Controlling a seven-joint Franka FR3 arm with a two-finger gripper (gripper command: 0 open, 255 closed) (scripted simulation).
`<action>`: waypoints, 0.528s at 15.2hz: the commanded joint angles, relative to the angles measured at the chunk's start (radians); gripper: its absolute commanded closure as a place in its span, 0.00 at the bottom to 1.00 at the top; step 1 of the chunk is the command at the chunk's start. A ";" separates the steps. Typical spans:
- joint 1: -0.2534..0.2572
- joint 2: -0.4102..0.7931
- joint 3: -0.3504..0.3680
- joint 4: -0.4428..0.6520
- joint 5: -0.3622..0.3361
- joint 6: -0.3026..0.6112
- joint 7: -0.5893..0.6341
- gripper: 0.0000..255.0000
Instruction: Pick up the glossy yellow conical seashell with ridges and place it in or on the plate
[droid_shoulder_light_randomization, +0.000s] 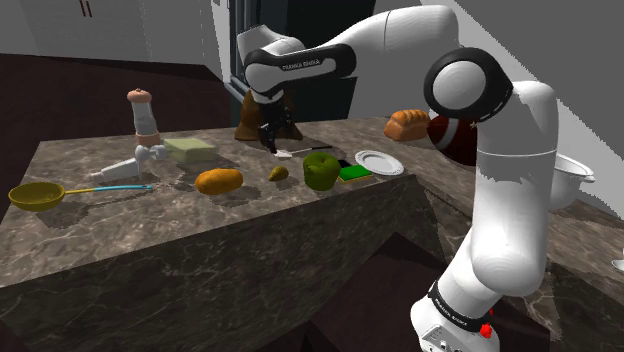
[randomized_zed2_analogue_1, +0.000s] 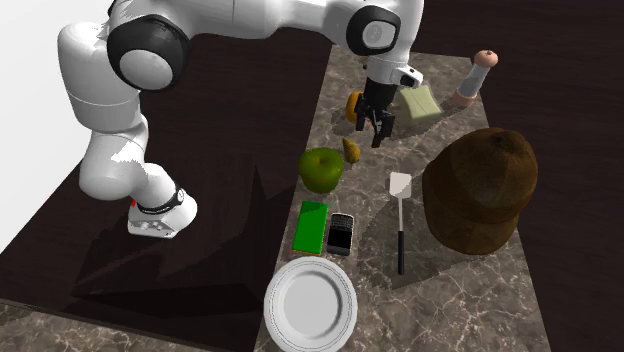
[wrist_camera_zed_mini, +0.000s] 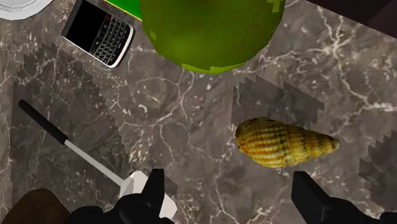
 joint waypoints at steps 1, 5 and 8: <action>0.006 0.047 0.000 0.038 -0.010 -0.003 -0.006 0.00; -0.004 0.042 -0.004 -0.020 -0.013 0.052 0.000 0.00; -0.010 0.041 -0.006 -0.054 -0.015 0.085 0.003 0.00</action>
